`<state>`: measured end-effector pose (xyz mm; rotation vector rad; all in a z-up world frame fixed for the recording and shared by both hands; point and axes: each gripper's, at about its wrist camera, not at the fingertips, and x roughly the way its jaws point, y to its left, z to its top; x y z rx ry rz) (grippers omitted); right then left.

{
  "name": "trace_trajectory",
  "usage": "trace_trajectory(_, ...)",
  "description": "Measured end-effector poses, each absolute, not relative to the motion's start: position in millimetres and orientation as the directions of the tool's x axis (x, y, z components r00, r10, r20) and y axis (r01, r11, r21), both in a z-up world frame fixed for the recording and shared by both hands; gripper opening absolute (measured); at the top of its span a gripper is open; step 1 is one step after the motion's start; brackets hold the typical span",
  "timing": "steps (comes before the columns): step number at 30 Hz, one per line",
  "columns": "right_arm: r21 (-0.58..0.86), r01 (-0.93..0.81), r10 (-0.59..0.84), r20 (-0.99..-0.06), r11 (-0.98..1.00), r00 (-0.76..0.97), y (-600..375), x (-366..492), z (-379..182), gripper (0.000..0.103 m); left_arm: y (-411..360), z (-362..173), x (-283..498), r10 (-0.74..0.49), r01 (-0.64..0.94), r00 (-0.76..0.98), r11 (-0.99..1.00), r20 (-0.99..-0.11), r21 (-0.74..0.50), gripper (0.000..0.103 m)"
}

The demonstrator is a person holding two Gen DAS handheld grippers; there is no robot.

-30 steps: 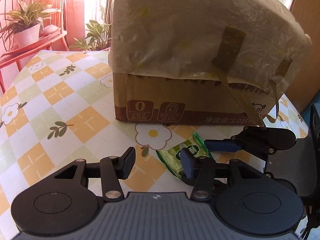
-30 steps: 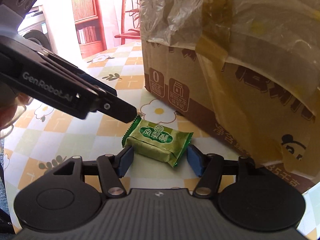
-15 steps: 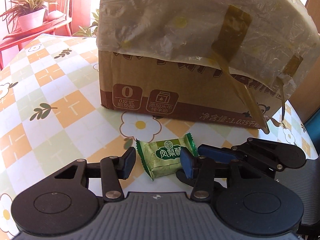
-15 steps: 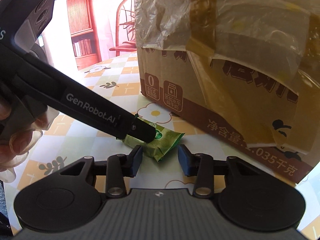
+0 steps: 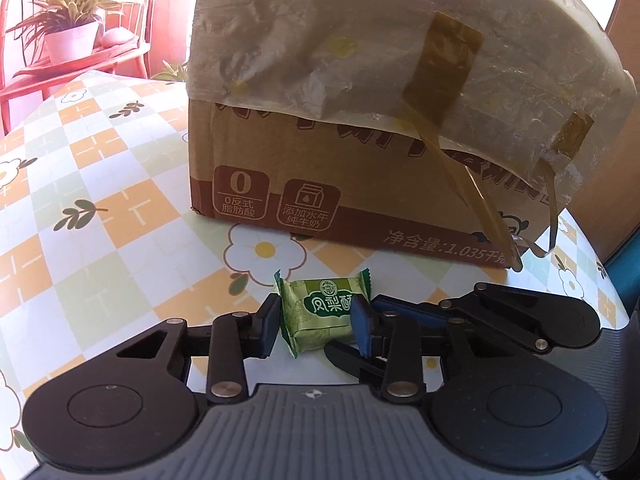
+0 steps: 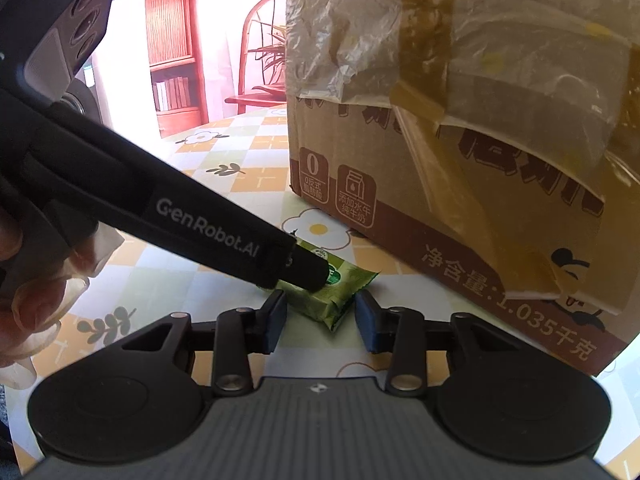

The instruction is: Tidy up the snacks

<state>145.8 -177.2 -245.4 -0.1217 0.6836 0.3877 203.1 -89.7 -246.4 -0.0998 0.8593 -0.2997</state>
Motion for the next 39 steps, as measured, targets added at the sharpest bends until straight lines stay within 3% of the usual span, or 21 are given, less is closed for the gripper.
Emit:
trace_trajectory(13, -0.049, -0.405, 0.300, -0.592, 0.913, 0.748, -170, 129, -230, 0.038, -80, -225, 191, -0.339, 0.243, 0.630, 0.941, -0.699, -0.237, 0.039)
trace_trajectory(30, -0.220, -0.344, 0.237, -0.400, 0.913, 0.885, -143, 119, -128, 0.038, -65, -116, 168, -0.374, 0.309, 0.787, 0.927, -0.490, -0.212, 0.039)
trace_trajectory(39, -0.231, -0.299, 0.218, -0.321, 0.926, 0.922, -150, 143, -69, 0.038, -76, -62, 193, -0.424, 0.374, 0.815, 0.905, -0.396, -0.200, 0.039)
